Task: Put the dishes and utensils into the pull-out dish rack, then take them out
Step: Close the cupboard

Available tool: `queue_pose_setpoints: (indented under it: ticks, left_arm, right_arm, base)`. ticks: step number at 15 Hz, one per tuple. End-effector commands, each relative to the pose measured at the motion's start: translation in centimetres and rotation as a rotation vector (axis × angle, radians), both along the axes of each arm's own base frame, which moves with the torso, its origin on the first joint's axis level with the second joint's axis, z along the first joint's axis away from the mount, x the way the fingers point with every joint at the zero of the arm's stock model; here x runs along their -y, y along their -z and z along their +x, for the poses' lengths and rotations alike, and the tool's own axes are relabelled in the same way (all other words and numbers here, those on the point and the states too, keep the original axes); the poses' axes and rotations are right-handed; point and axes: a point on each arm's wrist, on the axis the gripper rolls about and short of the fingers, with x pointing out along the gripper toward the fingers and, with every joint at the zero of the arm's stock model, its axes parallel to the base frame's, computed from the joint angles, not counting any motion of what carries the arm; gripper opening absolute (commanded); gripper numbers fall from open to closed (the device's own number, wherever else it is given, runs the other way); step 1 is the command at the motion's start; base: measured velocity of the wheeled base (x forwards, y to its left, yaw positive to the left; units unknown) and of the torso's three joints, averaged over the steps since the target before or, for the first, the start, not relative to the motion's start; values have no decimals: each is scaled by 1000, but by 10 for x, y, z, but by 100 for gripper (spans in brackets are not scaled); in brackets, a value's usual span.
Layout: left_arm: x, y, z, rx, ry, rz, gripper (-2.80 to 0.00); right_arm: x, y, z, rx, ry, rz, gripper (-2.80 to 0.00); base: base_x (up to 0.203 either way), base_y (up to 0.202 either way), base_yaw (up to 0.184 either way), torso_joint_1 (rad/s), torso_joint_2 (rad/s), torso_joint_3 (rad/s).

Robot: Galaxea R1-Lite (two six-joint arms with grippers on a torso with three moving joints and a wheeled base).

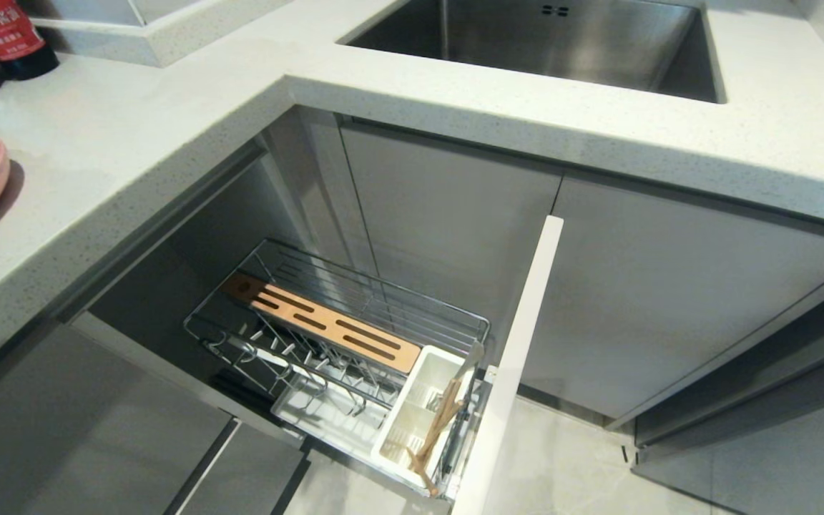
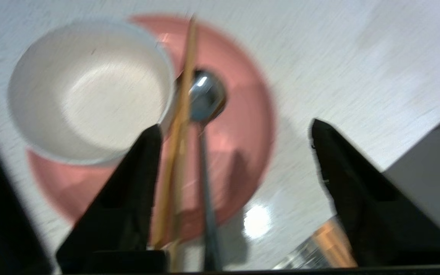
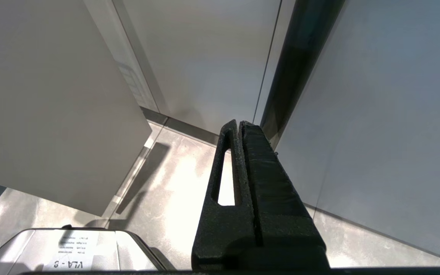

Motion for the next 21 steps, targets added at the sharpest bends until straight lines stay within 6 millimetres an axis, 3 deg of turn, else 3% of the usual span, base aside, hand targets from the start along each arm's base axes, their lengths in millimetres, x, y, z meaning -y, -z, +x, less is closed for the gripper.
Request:
queue_pose_setpoints:
  ticks: [1, 6, 9, 13, 16, 19, 21]
  left_arm:
    - [3, -8, -11, 120, 16, -7, -280]
    - [13, -19, -20, 300, 109, -146, -280]
    - [31, -19, -25, 316, 300, -280, -280]
    - [63, 0, -20, 132, 552, -373, -280]
    - [103, 26, -13, -67, 728, -396, -280]
    - [141, 53, -8, -251, 797, -413, -280]
    - [160, 65, -15, -330, 859, -414, -280]
  right_arm:
    - [0, 0, 0, 2, -1, 1, -280]
    - [0, 0, 0, 0, -1, -1, -280]
    - [0, 0, 0, 0, -1, -1, -280]
    - [0, 0, 0, 2, -1, 0, -280]
    - [0, 0, 0, 2, -1, -1, -280]
    - [0, 0, 0, 1, -1, 1, -280]
    - [0, 0, 0, 0, -1, -1, -280]
  base:
    - [0, 0, 0, 0, 0, 0]
    - [0, 0, 0, 0, 0, 0]
    - [0, 0, 0, 0, 0, 0]
    - [0, 0, 0, 0, 0, 0]
    - [0, 0, 0, 0, 0, 0]
    - [0, 0, 0, 0, 0, 0]
    - [0, 0, 0, 0, 0, 0]
